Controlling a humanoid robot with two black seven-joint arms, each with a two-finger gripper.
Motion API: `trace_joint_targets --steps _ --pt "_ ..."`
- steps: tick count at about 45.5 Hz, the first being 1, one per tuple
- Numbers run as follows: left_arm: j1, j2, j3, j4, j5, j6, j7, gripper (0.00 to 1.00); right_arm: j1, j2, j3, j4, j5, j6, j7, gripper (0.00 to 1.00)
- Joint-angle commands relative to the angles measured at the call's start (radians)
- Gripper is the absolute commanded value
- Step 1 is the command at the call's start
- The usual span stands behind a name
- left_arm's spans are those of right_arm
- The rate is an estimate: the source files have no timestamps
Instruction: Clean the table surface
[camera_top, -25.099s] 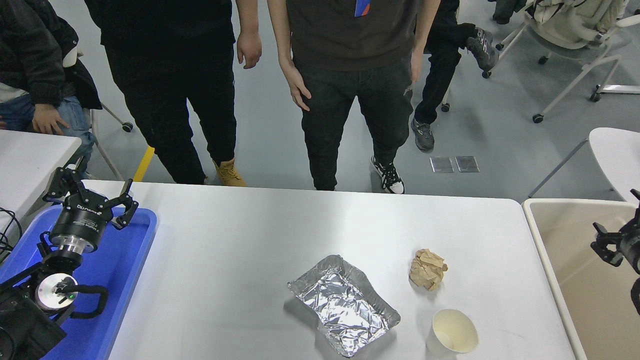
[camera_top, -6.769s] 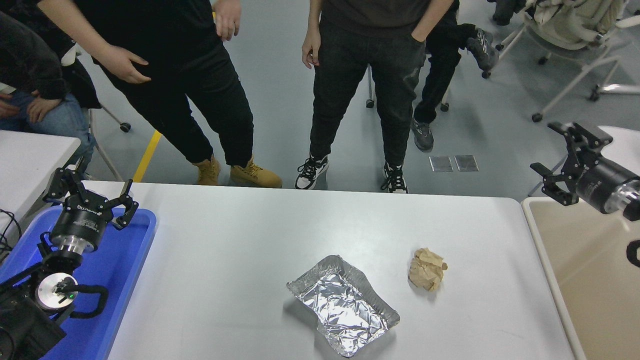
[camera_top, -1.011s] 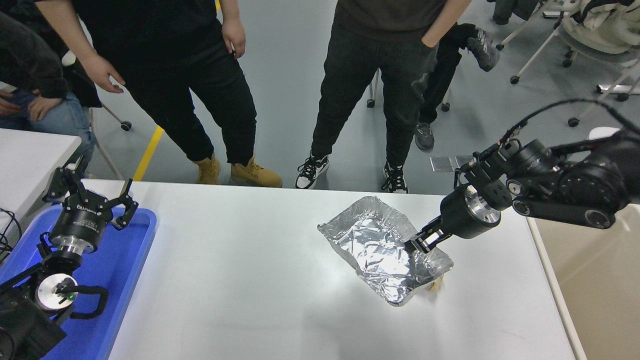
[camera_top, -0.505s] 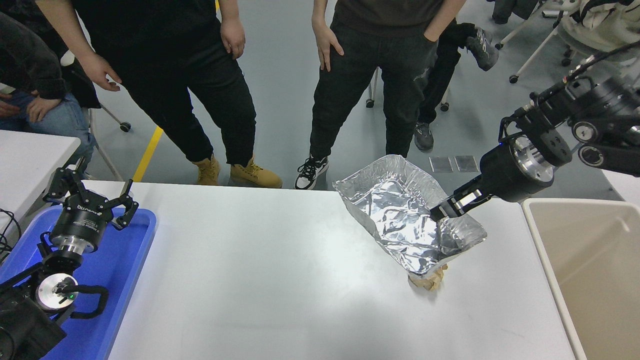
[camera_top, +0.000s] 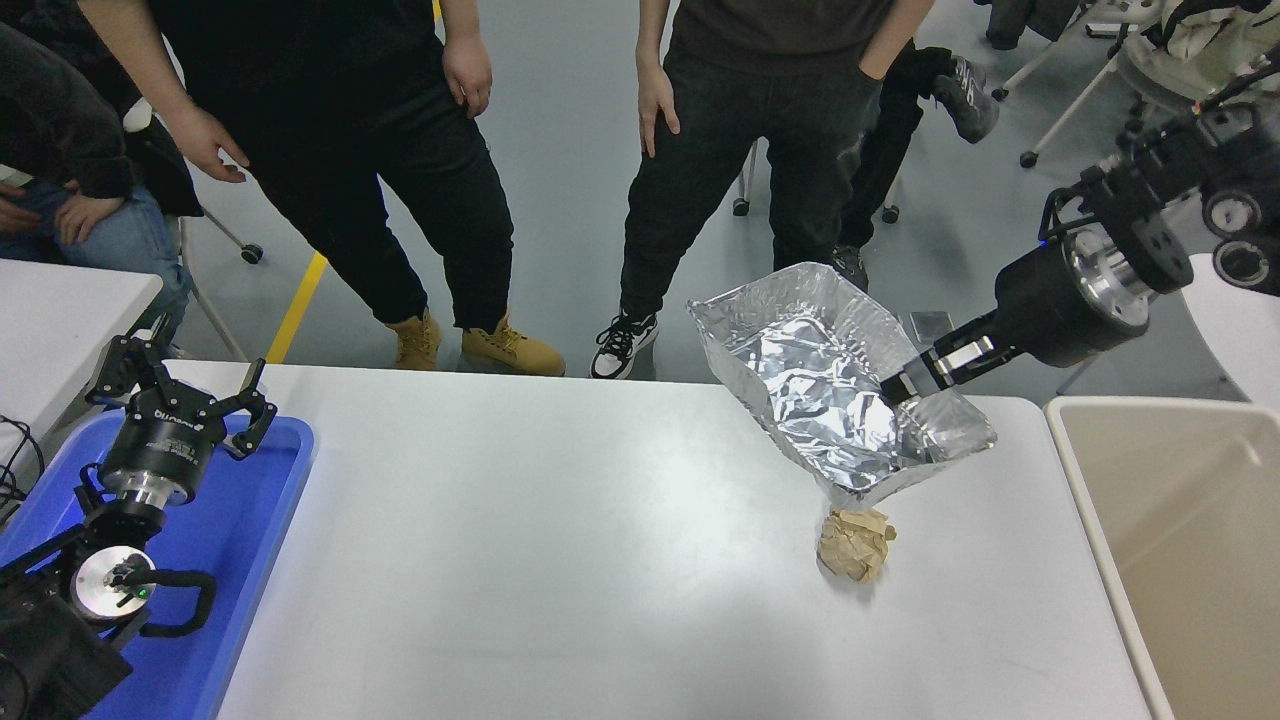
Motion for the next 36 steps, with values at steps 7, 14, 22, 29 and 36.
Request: trace_joint_targets --steps 7,14,22,29,36 --pt "0.000 0.000 0.000 0.000 0.000 0.000 0.000 1.00 -0.317 -0.076 0.142 -0.392 0.041 -0.002 0.001 0.00" --pt "0.000 0.000 0.000 0.000 0.000 0.000 0.000 1.00 -0.415 -0.104 0.201 -0.503 0.058 -0.005 -0.001 0.00" --pt "0.000 0.000 0.000 0.000 0.000 0.000 0.000 1.00 -0.501 -0.114 0.231 -0.644 0.111 -0.013 0.001 0.00" --pt "0.000 0.000 0.000 0.000 0.000 0.000 0.000 1.00 -0.583 -0.104 0.232 -0.789 0.189 -0.013 0.001 0.00" --pt "0.000 0.000 0.000 0.000 0.000 0.000 0.000 1.00 -0.658 -0.082 0.232 -0.911 0.286 -0.013 0.001 0.00"
